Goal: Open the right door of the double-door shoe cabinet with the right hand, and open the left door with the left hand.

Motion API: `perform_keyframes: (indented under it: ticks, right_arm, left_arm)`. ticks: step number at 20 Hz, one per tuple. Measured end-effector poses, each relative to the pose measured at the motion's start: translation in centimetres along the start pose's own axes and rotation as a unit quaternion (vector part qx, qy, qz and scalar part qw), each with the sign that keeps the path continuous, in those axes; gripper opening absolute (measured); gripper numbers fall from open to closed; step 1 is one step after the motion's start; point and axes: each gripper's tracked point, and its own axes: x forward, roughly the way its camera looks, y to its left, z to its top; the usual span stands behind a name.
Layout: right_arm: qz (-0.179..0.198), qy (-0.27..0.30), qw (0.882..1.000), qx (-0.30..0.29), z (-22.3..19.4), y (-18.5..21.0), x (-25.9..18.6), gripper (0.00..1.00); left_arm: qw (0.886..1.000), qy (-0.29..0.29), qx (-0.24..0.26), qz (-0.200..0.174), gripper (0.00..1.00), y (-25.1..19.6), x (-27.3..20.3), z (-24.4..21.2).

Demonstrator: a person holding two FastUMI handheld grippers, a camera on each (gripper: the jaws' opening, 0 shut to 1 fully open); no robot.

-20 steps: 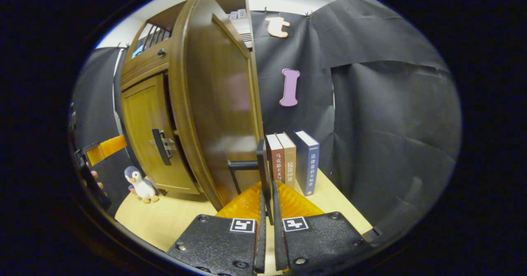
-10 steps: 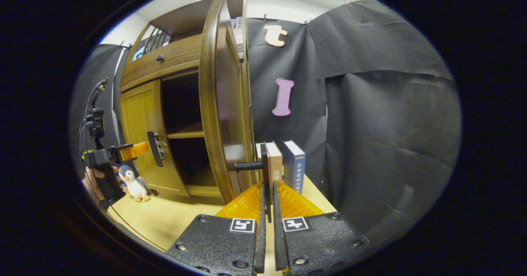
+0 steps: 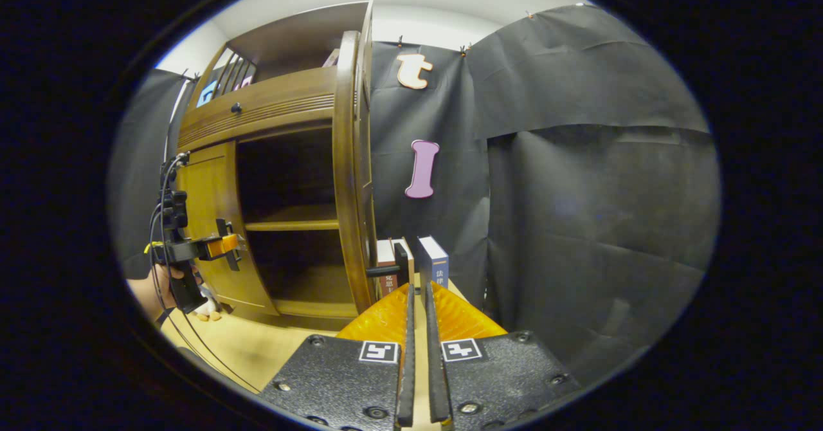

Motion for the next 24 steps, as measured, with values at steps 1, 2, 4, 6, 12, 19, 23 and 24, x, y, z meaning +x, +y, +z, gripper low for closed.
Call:
perform_keyframes:
  ticks: [1,2,4,6,12,19,23,24]
  right_arm:
    - [-0.001,0.0,1.0,0.0,0.0,-0.1,-0.1,0.12]
    - [-0.001,0.002,1.0,0.0,-0.1,-0.1,-0.3,0.11]
    - [-0.006,0.005,1.0,0.002,-0.2,-0.6,-0.7,0.12]
    - [-0.012,0.005,1.0,0.003,-0.2,-0.8,-1.0,0.13]
    - [-0.016,0.011,1.0,0.001,-0.1,-0.6,-2.0,0.2]
    - [-0.012,0.02,1.0,-0.004,-0.4,0.0,-3.1,0.24]
    - [-0.011,0.019,1.0,-0.003,-0.4,0.5,-3.9,0.24]
    - [-0.011,0.021,1.0,0.0,-0.6,0.7,-4.0,0.25]
  left_arm:
    - [1.0,0.002,0.006,0.006,0.92,0.3,0.5,-0.1]
    - [1.0,0.009,0.008,0.015,0.78,0.7,1.0,-0.6]
    - [1.0,0.015,0.003,0.015,0.86,0.9,1.2,-1.2]
    - [1.0,0.011,0.001,0.012,0.73,0.9,1.5,-0.9]
    - [1.0,0.014,-0.002,-0.01,0.49,0.0,2.1,-1.2]
    - [1.0,0.018,-0.008,-0.022,0.32,0.1,1.4,-1.3]
    - [1.0,0.02,-0.008,-0.02,0.32,0.6,-0.8,-1.7]
    - [1.0,0.021,-0.002,-0.017,0.32,0.8,-1.4,-1.8]
